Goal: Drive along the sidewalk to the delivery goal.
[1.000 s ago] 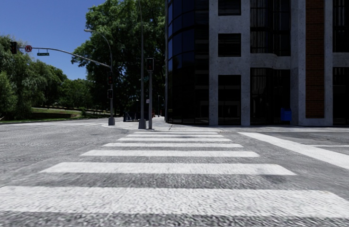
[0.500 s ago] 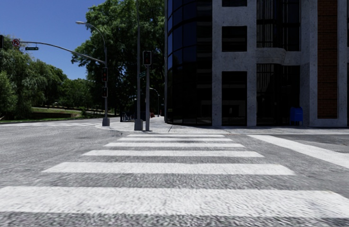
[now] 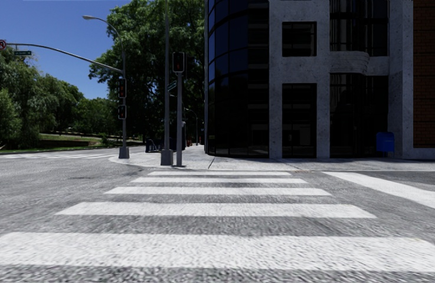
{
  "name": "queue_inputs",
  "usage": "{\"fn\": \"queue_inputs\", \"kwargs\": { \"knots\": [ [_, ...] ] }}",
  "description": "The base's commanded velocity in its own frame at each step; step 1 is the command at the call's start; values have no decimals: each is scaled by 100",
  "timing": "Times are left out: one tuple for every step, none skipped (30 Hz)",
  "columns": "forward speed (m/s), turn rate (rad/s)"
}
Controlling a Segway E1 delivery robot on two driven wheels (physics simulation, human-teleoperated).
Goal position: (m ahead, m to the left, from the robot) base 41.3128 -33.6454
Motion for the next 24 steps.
{"fn": "queue_inputs", "kwargs": {
  "knots": [
    [200,0],
    [200,0],
    [200,0],
    [200,0],
    [200,0],
    [200,0],
    [200,0],
    [200,0],
    [200,0],
    [200,0],
    [200,0],
    [200,0],
    [200,0],
    [200,0],
    [200,0],
    [200,0],
    [200,0],
    [200,0],
    [200,0],
    [200,0],
    [200,0],
    [200,0],
    [200,0],
    [200,0]
  ]
}}
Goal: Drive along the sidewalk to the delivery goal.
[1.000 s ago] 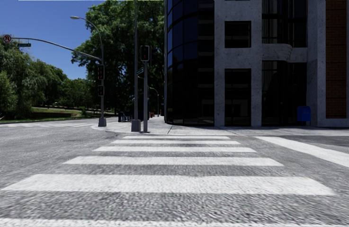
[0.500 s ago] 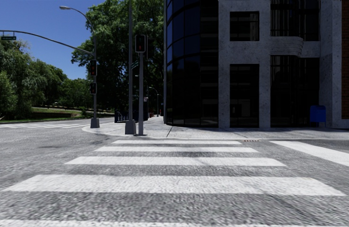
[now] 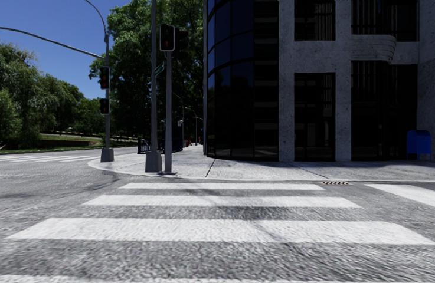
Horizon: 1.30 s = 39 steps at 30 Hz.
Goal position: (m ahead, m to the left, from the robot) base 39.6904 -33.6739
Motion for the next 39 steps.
{"fn": "queue_inputs", "kwargs": {
  "knots": [
    [200,0],
    [200,0],
    [200,0],
    [200,0],
    [200,0],
    [200,0],
    [200,0],
    [200,0],
    [200,0],
    [200,0],
    [200,0],
    [200,0],
    [200,0],
    [200,0],
    [200,0],
    [200,0],
    [200,0],
    [200,0],
    [200,0],
    [200,0],
    [200,0],
    [200,0],
    [200,0],
    [200,0],
    [200,0],
    [200,0],
    [200,0],
    [200,0],
    [200,0],
    [200,0],
    [200,0],
    [200,0],
    [200,0],
    [200,0],
    [200,0],
    [200,0],
    [200,0],
    [200,0],
    [200,0]
  ]
}}
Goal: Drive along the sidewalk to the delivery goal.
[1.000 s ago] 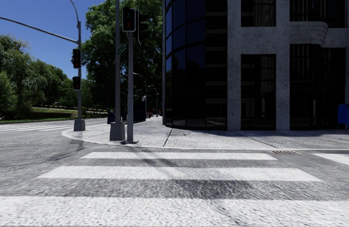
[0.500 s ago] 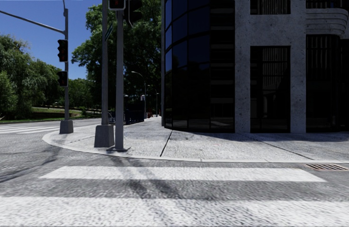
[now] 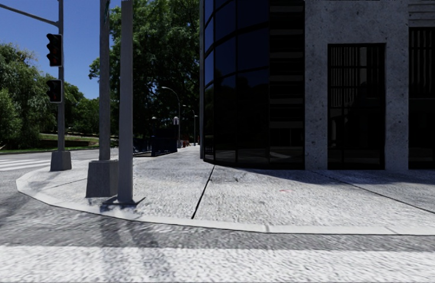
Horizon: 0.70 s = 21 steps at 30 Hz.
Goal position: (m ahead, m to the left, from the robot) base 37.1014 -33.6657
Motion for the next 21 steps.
{"fn": "queue_inputs", "kwargs": {
  "knots": [
    [200,0],
    [200,0],
    [200,0],
    [200,0],
    [200,0],
    [200,0],
    [200,0],
    [200,0],
    [200,0],
    [200,0],
    [200,0],
    [200,0],
    [200,0],
    [200,0],
    [200,0],
    [200,0],
    [200,0],
    [192,0],
    [176,0],
    [176,0],
    [160,0]
  ]
}}
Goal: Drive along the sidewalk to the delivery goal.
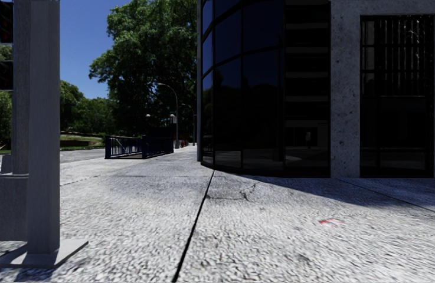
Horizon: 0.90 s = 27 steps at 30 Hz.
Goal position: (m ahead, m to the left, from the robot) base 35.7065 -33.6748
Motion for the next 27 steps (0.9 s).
{"fn": "queue_inputs", "kwargs": {
  "knots": [
    [152,0],
    [148,6],
    [130,25],
    [130,25],
    [128,26],
    [127,26],
    [127,26],
    [127,30],
    [126,33],
    [126,33],
    [126,33],
    [126,34],
    [126,34],
    [126,34],
    [126,34],
    [126,34],
    [126,36],
    [126,36],
    [126,37],
    [126,38],
    [126,38],
    [126,38],
    [126,39],
    [126,39],
    [126,39],
    [126,39],
    [126,39]
  ]
}}
